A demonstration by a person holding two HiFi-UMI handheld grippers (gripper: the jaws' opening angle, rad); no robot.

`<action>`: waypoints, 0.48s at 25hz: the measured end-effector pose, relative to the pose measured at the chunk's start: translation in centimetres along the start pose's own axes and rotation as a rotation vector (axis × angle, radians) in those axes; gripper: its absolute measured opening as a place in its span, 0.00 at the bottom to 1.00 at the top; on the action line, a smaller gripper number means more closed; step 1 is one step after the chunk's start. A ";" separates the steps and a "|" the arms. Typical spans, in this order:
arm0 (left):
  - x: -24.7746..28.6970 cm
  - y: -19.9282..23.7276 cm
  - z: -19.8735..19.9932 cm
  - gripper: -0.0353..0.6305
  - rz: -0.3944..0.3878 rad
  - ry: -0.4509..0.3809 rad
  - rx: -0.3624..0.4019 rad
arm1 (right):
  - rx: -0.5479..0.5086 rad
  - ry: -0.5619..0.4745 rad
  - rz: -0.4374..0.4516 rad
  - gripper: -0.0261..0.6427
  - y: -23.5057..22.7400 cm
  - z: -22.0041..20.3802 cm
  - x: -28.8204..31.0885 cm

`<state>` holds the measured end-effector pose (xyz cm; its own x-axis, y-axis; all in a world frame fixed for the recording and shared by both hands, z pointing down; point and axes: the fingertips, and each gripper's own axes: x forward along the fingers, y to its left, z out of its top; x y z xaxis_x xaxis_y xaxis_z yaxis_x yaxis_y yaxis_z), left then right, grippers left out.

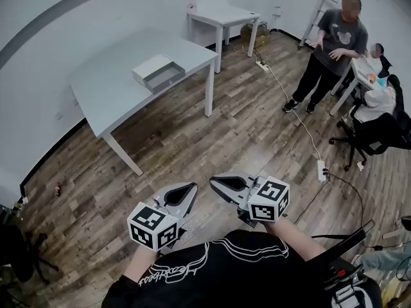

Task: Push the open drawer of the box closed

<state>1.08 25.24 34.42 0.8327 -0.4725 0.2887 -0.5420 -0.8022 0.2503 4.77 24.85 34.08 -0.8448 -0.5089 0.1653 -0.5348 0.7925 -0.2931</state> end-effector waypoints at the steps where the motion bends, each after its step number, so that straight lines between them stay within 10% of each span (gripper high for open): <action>1: 0.9 1.3 1.0 0.06 0.019 0.001 -0.004 | -0.002 0.006 0.010 0.05 -1.6 1.1 1.0; 12: 10.1 18.8 6.8 0.06 0.045 -0.012 -0.011 | -0.031 0.044 0.060 0.05 -17.5 7.4 13.2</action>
<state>0.07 2.94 35.78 0.8088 -0.5121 0.2891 -0.5799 -0.7762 0.2476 3.10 1.78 34.38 -0.8748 -0.4458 0.1900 -0.4832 0.8315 -0.2740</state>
